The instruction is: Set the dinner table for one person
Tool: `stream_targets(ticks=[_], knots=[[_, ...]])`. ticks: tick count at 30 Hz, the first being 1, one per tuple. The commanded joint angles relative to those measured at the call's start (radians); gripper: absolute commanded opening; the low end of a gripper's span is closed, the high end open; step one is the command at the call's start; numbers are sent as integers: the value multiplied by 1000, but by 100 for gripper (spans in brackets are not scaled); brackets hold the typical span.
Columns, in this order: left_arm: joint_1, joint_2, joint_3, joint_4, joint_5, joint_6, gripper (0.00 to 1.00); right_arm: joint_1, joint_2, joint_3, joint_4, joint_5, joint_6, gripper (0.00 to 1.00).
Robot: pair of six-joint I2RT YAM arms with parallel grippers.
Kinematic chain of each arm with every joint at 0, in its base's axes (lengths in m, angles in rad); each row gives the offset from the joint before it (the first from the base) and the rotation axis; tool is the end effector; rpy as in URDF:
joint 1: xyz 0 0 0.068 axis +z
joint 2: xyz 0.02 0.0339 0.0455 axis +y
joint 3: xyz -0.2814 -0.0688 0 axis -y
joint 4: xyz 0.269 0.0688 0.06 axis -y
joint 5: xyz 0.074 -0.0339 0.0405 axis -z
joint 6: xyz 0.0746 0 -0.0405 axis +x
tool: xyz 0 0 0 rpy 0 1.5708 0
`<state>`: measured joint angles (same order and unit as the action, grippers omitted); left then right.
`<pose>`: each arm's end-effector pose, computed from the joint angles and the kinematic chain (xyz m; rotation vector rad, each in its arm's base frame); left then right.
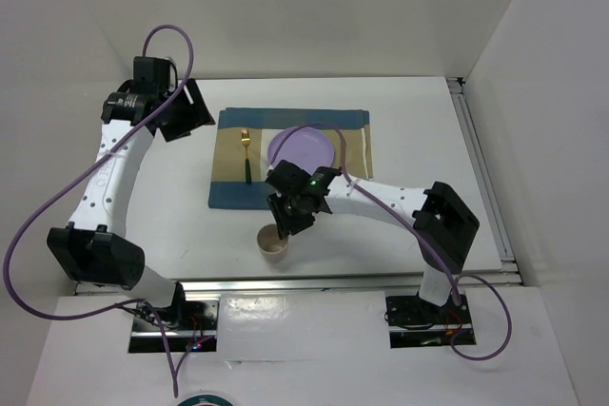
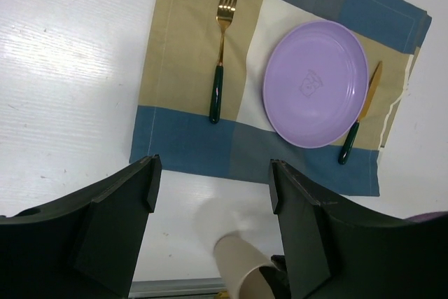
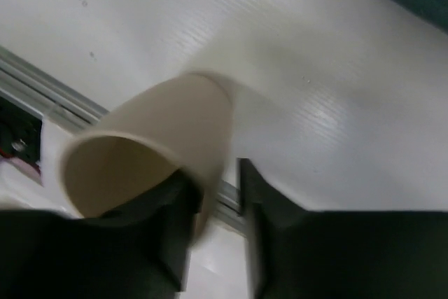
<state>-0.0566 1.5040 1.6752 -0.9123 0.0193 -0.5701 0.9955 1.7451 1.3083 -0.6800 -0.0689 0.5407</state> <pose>0.3650 -0.0221 0.3989 -0.5836 2.2620 -0.3386 0.2150 0.3409 0.1978 -0.6566 2.7382 0.5217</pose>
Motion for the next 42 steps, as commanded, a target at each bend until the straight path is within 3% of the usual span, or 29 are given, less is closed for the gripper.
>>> stream_targets(ticks=[1,5,7,11,14,22,29,33,35,42], knots=[[1,-39,-5,32,19,27,80,5,11,48,36,50,22,32],[1,-39,-5,32,-2,38,80,-7,-33,109,-47,162,31,1],[1,-39,-5,32,-2,47,80,-37,-53,178,-114,229,16,0],[1,-39,-5,32,-2,56,80,-241,-38,310,-174,306,-39,0],[1,-30,-5,32,-12,56,80,-425,71,492,-242,307,-50,0],[1,-10,-58,24,-32,78,77,-670,456,1007,-305,290,-53,0],[-9,-30,-291,85,-19,75,77,-752,583,1112,-260,284,-70,0],[-58,-67,-380,125,-19,47,92,-773,620,1091,-236,250,-94,0],[-72,-67,-390,125,-19,24,98,-773,649,1091,-236,250,-104,0],[-118,-34,-362,115,-44,15,98,-782,694,1082,-221,271,-104,0]])
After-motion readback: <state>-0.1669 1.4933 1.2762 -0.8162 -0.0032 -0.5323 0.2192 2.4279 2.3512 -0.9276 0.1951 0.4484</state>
